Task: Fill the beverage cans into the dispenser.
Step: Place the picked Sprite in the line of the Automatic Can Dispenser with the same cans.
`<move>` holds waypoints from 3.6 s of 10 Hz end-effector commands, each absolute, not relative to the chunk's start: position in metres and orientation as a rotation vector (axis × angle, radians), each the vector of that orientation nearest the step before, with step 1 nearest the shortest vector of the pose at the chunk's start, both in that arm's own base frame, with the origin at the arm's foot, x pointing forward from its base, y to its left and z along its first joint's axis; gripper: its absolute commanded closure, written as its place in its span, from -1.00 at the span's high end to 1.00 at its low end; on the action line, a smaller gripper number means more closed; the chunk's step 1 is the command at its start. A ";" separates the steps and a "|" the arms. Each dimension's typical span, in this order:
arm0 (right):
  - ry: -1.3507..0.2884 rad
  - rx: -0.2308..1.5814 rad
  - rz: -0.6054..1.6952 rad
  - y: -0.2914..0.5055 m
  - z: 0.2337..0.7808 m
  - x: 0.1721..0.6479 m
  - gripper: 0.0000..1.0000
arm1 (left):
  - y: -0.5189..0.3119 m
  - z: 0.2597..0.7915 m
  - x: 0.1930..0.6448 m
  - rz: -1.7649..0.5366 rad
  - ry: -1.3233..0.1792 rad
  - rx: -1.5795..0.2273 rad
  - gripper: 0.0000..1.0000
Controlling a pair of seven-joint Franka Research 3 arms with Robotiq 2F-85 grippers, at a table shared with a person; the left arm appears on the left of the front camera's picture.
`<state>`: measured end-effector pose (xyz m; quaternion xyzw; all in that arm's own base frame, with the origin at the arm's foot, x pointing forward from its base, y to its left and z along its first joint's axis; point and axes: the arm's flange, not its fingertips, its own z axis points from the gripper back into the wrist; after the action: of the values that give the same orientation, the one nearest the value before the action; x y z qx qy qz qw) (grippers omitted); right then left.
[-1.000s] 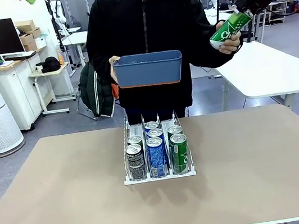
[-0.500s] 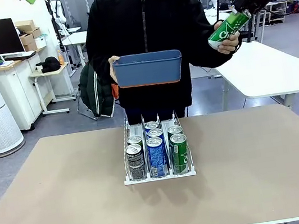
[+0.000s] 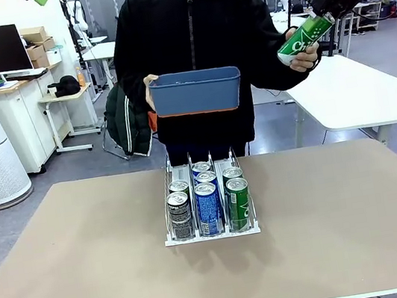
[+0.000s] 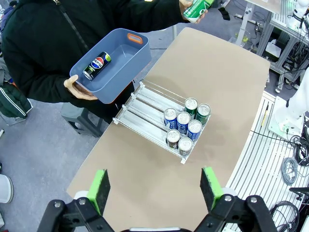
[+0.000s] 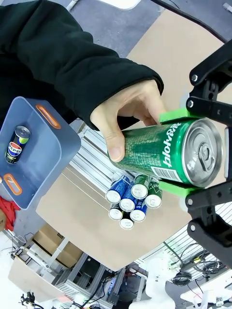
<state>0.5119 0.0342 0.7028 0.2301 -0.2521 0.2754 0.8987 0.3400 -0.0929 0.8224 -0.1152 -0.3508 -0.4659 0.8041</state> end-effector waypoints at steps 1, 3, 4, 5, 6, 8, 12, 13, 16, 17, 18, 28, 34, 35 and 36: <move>-0.524 0.478 0.568 0.033 0.703 0.512 -1.00 | -0.092 0.823 0.340 -0.994 -0.757 -0.246 1.00; -0.524 0.478 0.568 0.033 0.703 0.512 -1.00 | -0.092 0.823 0.340 -0.994 -0.757 -0.246 1.00; -0.524 0.478 0.568 0.033 0.703 0.512 -1.00 | -0.092 0.823 0.340 -0.994 -0.757 -0.246 1.00; -0.524 0.478 0.568 0.033 0.703 0.512 -1.00 | -0.092 0.823 0.340 -0.994 -0.757 -0.246 1.00; -0.524 0.478 0.568 0.033 0.703 0.512 -1.00 | -0.092 0.823 0.340 -0.994 -0.757 -0.246 1.00; -0.524 0.478 0.568 0.033 0.703 0.512 -1.00 | -0.092 0.823 0.340 -0.994 -0.757 -0.246 1.00; -0.524 0.478 0.568 0.033 0.703 0.512 -1.00 | -0.092 0.823 0.340 -0.994 -0.757 -0.246 1.00; -0.524 0.478 0.568 0.033 0.703 0.512 -1.00 | -0.092 0.823 0.340 -0.994 -0.757 -0.246 1.00; -0.524 0.478 0.568 0.033 0.703 0.512 -1.00 | -0.092 0.823 0.340 -0.994 -0.757 -0.246 1.00; -0.524 0.478 0.568 0.033 0.703 0.512 -1.00 | -0.092 0.823 0.340 -0.994 -0.757 -0.246 1.00; -0.517 0.478 0.570 0.034 0.701 0.512 0.16 | -0.092 0.823 0.340 -0.994 -0.757 -0.246 1.00; -0.216 0.174 0.534 0.077 0.607 0.368 0.16 | -0.092 0.823 0.340 -0.994 -0.757 -0.246 1.00; -0.159 0.184 0.577 0.082 0.580 0.366 0.16 | -0.092 0.823 0.340 -0.994 -0.757 -0.246 1.00; -0.159 0.184 0.577 0.082 0.580 0.366 0.16 | -0.092 0.823 0.340 -0.994 -0.757 -0.246 1.00; -0.151 0.182 0.590 0.083 0.572 0.369 0.16 | -0.092 0.823 0.340 -0.994 -0.757 -0.246 1.00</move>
<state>0.3686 0.0808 0.5739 0.0904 -0.0767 0.2887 0.9501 0.3400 -0.0929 0.8225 -0.1151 -0.3510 -0.4658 0.8041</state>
